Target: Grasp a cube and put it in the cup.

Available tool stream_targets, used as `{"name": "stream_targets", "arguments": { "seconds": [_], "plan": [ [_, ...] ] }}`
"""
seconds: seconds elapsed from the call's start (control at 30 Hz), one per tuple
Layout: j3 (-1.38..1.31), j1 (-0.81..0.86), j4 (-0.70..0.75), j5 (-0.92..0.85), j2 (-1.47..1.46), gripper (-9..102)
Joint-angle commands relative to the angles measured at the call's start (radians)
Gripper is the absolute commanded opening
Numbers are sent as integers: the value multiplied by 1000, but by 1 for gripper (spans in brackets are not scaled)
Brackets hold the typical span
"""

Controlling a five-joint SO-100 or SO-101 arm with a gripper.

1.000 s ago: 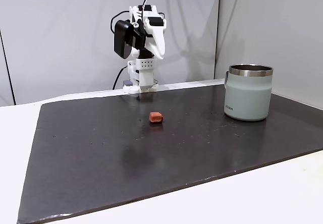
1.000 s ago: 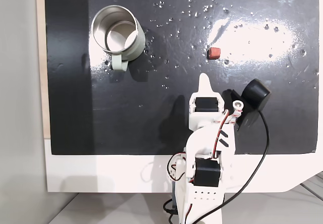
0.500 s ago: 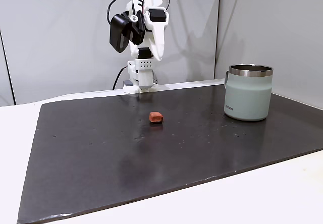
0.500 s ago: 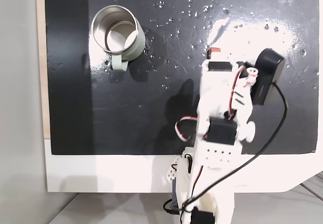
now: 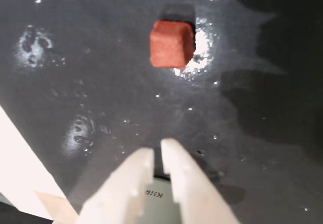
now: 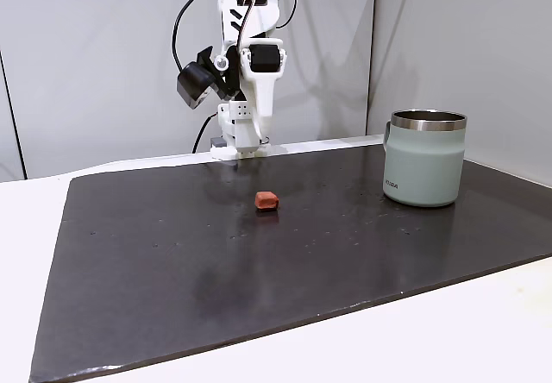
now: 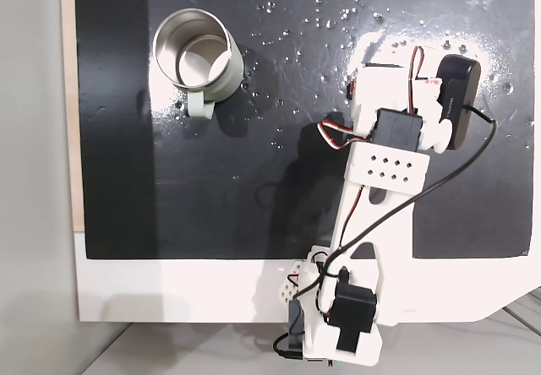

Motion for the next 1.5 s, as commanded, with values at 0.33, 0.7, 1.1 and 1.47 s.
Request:
{"name": "stream_targets", "arguments": {
  "seconds": [0.33, 0.7, 1.1, 1.47],
  "plan": [
    [-229, -12, 115, -2, -141, 1],
    [-245, -12, 163, 25, -183, 30],
    [-219, -25, 172, 2, -284, 29],
    [-222, -11, 153, -3, -383, 28]
  ]
}}
